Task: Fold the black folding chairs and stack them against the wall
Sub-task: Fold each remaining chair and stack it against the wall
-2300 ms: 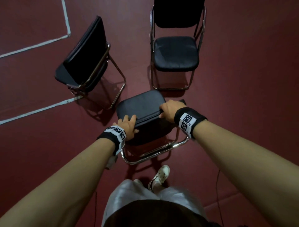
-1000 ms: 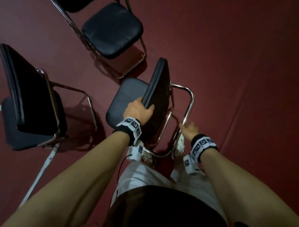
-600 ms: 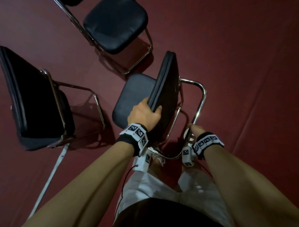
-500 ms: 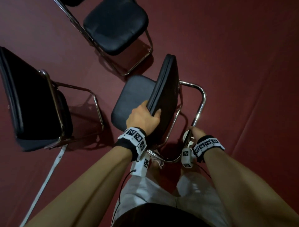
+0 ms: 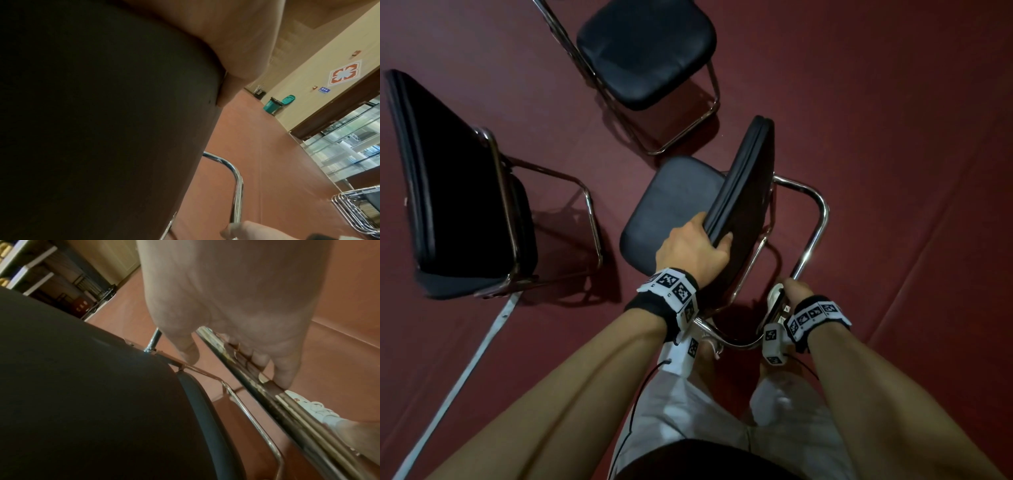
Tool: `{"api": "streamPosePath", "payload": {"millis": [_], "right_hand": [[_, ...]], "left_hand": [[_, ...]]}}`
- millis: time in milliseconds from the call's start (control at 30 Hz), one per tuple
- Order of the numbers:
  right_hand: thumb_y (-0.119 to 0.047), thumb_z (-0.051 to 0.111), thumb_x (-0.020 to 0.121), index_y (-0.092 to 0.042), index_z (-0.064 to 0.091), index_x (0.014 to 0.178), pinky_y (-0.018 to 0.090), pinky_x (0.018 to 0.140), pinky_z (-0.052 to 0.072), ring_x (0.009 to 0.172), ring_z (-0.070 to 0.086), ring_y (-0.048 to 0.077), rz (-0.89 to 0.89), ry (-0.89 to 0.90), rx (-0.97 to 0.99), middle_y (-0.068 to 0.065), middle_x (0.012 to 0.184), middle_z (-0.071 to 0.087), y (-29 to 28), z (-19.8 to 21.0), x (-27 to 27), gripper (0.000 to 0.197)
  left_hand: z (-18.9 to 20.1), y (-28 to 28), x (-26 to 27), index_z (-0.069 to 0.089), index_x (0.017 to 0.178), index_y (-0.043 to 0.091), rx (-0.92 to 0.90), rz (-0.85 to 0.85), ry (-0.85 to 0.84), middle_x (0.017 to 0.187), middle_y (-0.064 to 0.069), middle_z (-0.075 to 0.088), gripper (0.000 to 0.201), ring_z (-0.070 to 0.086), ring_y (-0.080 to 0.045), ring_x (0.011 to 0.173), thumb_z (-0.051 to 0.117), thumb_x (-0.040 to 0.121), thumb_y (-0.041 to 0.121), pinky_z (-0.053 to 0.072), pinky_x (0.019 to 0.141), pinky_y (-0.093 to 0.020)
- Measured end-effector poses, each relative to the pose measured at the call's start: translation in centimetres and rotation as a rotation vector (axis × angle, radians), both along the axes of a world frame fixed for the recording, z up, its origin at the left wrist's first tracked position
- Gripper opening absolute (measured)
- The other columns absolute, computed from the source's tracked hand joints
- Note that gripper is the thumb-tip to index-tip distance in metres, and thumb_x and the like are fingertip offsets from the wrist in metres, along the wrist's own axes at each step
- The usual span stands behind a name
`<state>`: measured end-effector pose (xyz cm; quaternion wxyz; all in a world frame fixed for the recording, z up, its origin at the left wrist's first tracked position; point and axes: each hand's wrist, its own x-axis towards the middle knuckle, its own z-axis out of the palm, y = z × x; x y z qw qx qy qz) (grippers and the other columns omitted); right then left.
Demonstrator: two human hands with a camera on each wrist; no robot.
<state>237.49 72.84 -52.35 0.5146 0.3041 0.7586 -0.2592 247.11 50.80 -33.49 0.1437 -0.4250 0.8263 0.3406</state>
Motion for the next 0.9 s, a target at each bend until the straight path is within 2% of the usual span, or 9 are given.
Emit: {"api": "streamPosePath", "payload": {"millis": [100,200,267,367,433,500,700,800,900], "right_hand": [[-0.039,0.064,0.084,-0.006,0.057,0.132,0.05,0.1,0.051,0.106,0.062,0.035,0.006,-0.004,-0.012,0.014,0.116,0.063,0.5,-2.2,-0.3,0.059],[-0.042,0.064,0.067,-0.014,0.059,0.115,0.047,0.092,0.051,0.094,0.056,0.031,0.059,-0.038,-0.029,0.011,0.105,0.057,2.0,-5.5,-0.6,0.056],[-0.042,0.066,0.072,-0.015,0.057,0.112,0.049,0.098,0.052,0.095,0.058,0.031,0.085,-0.036,-0.043,0.01,0.105,0.058,2.4,-6.7,-0.5,0.049],[-0.035,0.064,0.088,-0.008,0.061,0.112,0.051,0.097,0.054,0.099,0.065,0.033,0.086,-0.006,-0.052,0.014,0.105,0.065,0.5,-2.5,0.0,0.036],[-0.028,0.06,0.094,-0.006,0.062,0.102,0.042,0.085,0.057,0.083,0.065,0.03,0.08,-0.002,-0.076,0.014,0.091,0.066,-0.7,1.6,0.6,0.023],[-0.023,0.057,0.097,-0.008,0.062,0.093,0.036,0.071,0.052,0.069,0.06,0.025,0.048,0.008,-0.1,0.009,0.075,0.062,-1.6,4.2,1.2,0.016],[-0.023,0.061,0.098,-0.012,0.058,0.101,0.026,0.05,0.052,0.057,0.054,0.017,-0.207,0.023,-0.304,0.003,0.065,0.053,-2.0,8.6,3.0,0.011],[-0.028,0.066,0.095,-0.015,0.056,0.084,0.027,0.047,0.048,0.051,0.047,0.017,-0.315,0.028,-0.328,0.001,0.058,0.047,-1.2,10.3,3.2,0.02],[-0.04,0.071,0.091,-0.012,0.061,0.088,0.035,0.064,0.052,0.061,0.053,0.023,-0.344,0.017,-0.368,0.005,0.064,0.052,-1.0,12.1,3.0,0.03]], "left_hand": [[-0.1,-0.1,0.1,0.057,0.118,0.033,0.004,0.006,0.005,0.078,0.014,0.056,0.04,0.055,-0.017,0.076,0.059,0.087,0.058,0.052,0.075,-0.034],[-0.4,-0.4,0.1,0.057,0.12,0.032,0.008,0.009,0.01,0.08,0.013,0.057,0.043,0.054,-0.016,0.075,0.059,0.087,0.059,0.047,0.071,-0.032],[-0.8,-0.6,0.1,0.058,0.123,0.031,0.035,0.012,0.007,0.088,0.01,0.063,0.045,0.06,-0.018,0.081,0.06,0.086,0.058,0.05,0.073,-0.032],[-0.9,-0.9,0.3,0.058,0.13,0.029,0.091,0.006,0.012,0.106,0.003,0.07,0.052,0.067,-0.023,0.1,0.063,0.085,0.056,0.055,0.087,-0.036],[-0.3,-0.7,0.3,0.058,0.132,0.027,0.115,-0.03,-0.009,0.113,-0.001,0.07,0.054,0.066,-0.025,0.105,0.065,0.085,0.054,0.055,0.093,-0.037],[0.0,-0.7,0.3,0.059,0.129,0.027,0.133,-0.072,-0.023,0.114,-0.001,0.07,0.051,0.066,-0.025,0.105,0.067,0.085,0.052,0.054,0.094,-0.038],[1.1,-2.1,0.2,0.056,0.135,0.018,0.173,-0.114,-0.13,0.129,-0.007,0.065,0.057,0.062,-0.027,0.116,0.069,0.088,0.048,0.049,0.095,-0.031],[1.4,-2.7,0.1,0.052,0.139,0.009,0.175,-0.129,-0.22,0.135,-0.01,0.061,0.066,0.059,-0.029,0.122,0.07,0.088,0.049,0.046,0.098,-0.032],[0.9,-1.6,0.4,0.056,0.136,0.01,0.197,-0.12,-0.234,0.132,-0.011,0.063,0.067,0.061,-0.029,0.118,0.069,0.087,0.053,0.049,0.1,-0.035]]}}
